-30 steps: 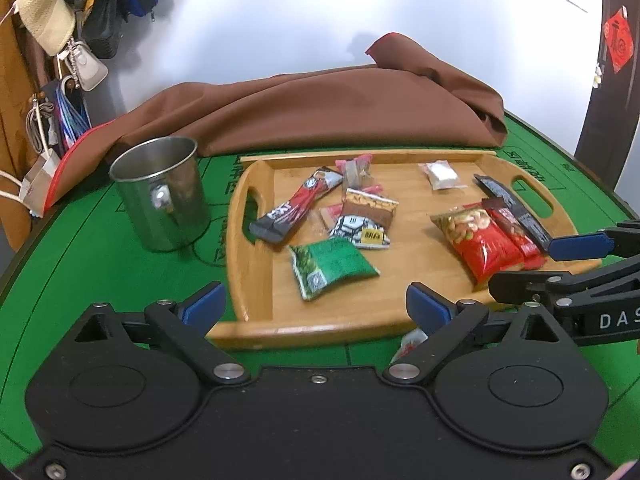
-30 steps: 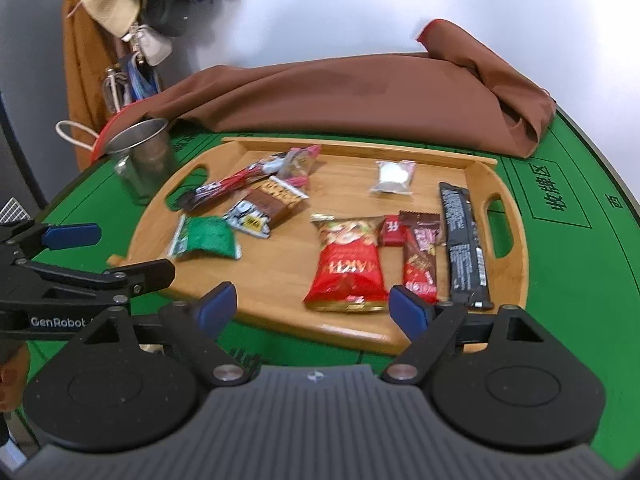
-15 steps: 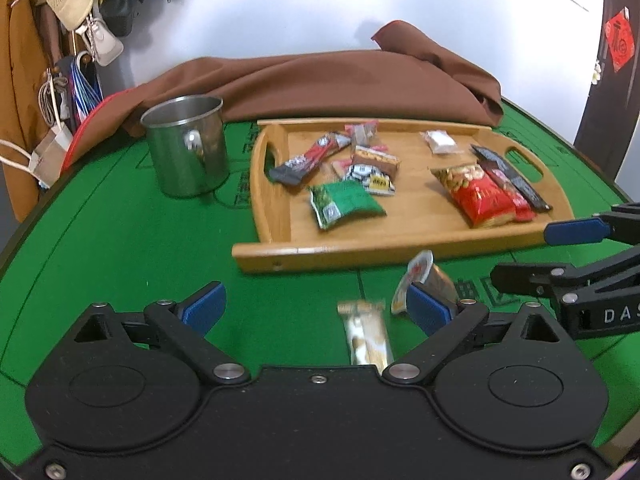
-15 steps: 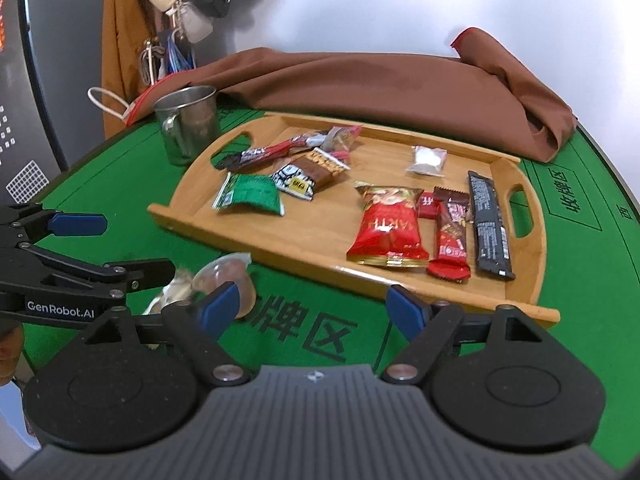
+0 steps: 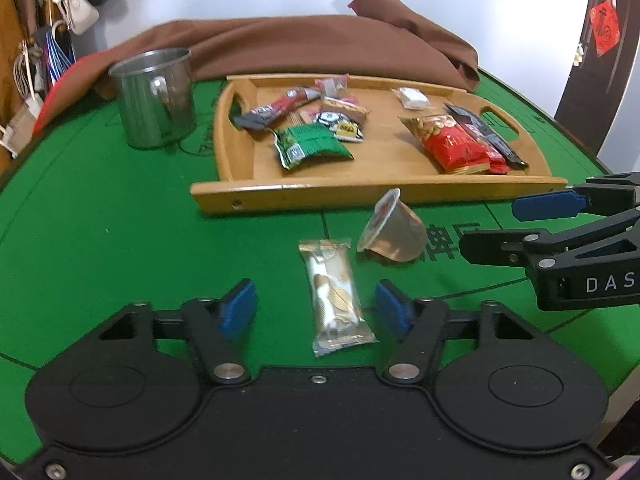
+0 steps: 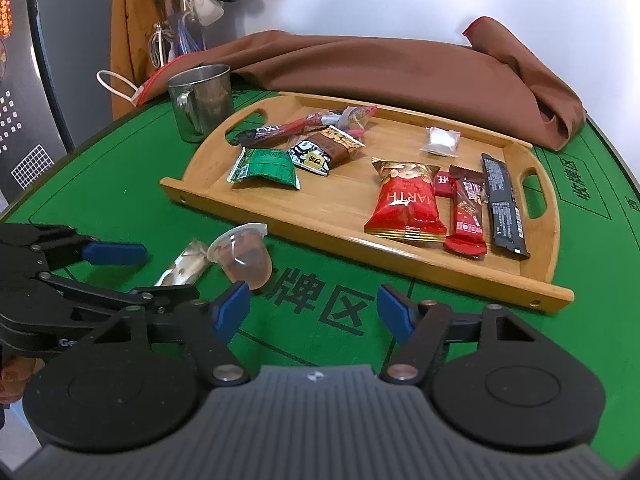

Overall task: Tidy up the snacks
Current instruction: 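Grasp the white wrapped candy with the left tool while the right tool grasps the jelly cup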

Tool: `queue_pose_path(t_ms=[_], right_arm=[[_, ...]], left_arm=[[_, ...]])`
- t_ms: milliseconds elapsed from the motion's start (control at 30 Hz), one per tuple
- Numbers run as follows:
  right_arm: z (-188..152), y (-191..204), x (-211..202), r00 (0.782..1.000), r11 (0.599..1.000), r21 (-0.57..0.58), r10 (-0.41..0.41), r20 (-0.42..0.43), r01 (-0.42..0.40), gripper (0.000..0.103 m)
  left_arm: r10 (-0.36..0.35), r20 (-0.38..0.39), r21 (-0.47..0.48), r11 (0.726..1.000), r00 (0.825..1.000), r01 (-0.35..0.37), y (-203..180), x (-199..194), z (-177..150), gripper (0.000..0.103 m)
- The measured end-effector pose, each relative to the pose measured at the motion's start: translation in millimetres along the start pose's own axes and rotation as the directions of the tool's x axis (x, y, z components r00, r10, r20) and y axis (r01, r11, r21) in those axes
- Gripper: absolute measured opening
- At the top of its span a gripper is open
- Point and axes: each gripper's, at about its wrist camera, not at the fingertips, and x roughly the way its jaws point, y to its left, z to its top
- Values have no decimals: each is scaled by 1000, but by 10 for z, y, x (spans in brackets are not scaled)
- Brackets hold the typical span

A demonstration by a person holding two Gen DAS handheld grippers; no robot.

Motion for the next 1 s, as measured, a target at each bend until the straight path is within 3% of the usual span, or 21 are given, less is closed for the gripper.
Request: queue_pose_path(t_ms=[100,233,1000], right_arm=[[7,0,25,1000,1000,7,9,-7,-9,80],[24,34,70,1000,1000,7,26,-13,-26,79],[226,437,511,992,994,-29,107,-61,-109,74]], left_arm=[[11,10,3,1000,1000,-11,-10,13,0,48],[6,12,-10,1000,1000,-6,1,14,13,21],[107,37,-29,994,994,-106,368,-168,-47,20]])
